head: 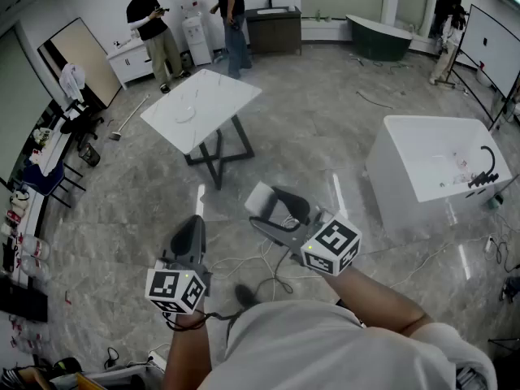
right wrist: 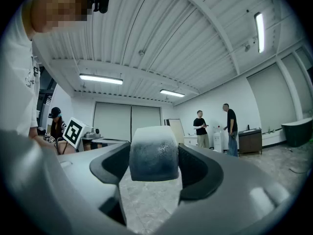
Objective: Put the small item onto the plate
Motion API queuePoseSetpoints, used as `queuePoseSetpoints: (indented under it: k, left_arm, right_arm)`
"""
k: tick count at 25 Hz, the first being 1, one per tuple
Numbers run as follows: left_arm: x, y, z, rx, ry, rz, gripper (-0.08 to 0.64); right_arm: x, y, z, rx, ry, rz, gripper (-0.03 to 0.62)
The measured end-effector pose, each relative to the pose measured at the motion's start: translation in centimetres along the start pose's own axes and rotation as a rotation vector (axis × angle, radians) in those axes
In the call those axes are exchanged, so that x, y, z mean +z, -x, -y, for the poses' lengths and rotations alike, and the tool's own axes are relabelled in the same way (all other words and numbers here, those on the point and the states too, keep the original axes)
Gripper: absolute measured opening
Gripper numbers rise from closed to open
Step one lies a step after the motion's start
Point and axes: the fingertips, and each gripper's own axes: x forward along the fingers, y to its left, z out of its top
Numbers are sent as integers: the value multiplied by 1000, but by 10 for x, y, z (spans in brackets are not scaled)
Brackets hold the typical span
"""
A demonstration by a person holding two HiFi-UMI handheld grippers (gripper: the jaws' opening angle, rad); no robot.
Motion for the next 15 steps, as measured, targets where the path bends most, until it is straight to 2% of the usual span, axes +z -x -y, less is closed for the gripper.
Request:
queuePoseSetpoints:
  k: [15]
  left_arm:
    - [-5, -21, -37, 21, 11, -7, 6]
  right_arm:
    - [-5, -39, 19, 9, 14, -10, 293]
